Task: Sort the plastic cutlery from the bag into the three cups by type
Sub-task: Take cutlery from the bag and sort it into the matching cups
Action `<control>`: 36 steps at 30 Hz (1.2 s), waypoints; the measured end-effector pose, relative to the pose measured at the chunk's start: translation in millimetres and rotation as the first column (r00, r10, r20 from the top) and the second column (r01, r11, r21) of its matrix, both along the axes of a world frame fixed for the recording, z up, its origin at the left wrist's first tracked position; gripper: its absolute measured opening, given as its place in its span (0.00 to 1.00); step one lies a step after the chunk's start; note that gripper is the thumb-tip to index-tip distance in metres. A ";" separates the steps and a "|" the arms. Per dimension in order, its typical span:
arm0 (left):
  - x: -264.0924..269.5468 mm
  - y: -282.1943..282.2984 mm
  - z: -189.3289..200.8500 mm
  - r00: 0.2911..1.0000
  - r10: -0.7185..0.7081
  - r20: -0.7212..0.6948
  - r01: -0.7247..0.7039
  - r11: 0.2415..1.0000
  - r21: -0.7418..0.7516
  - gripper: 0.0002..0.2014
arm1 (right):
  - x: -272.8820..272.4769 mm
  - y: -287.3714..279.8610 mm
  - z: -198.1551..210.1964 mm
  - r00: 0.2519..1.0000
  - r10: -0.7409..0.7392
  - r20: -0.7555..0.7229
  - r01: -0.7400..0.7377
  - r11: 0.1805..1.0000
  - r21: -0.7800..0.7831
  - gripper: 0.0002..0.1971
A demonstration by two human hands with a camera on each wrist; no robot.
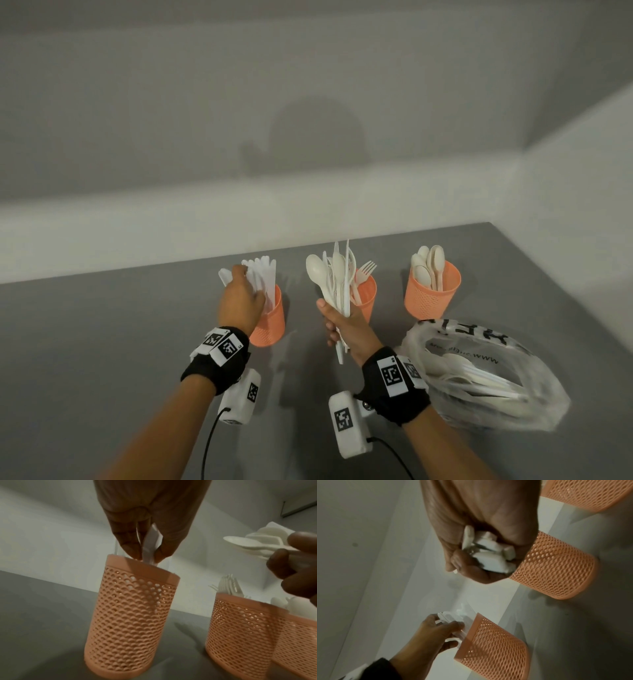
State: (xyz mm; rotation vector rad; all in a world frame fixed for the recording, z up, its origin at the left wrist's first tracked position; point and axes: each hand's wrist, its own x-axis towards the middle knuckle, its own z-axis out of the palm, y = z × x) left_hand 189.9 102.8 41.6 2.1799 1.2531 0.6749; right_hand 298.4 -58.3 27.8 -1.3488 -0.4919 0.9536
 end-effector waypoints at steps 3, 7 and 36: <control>1.1 0.3 1.0 0.997 -0.083 0.009 0.082 0.994 0.069 0.32 | -1.1 0.1 1.8 1.000 0.023 0.008 -0.023 1.000 0.006 0.02; 2.9 3.2 -4.2 0.966 -0.154 -0.207 0.214 0.927 0.308 0.29 | -0.8 -0.3 1.8 0.999 0.036 -0.004 -0.036 0.999 -0.012 0.04; 27.1 -57.8 52.5 0.763 0.118 0.636 0.295 0.812 -0.504 0.05 | -2.2 -4.6 8.4 0.991 0.029 -0.131 -0.031 0.999 -0.009 0.09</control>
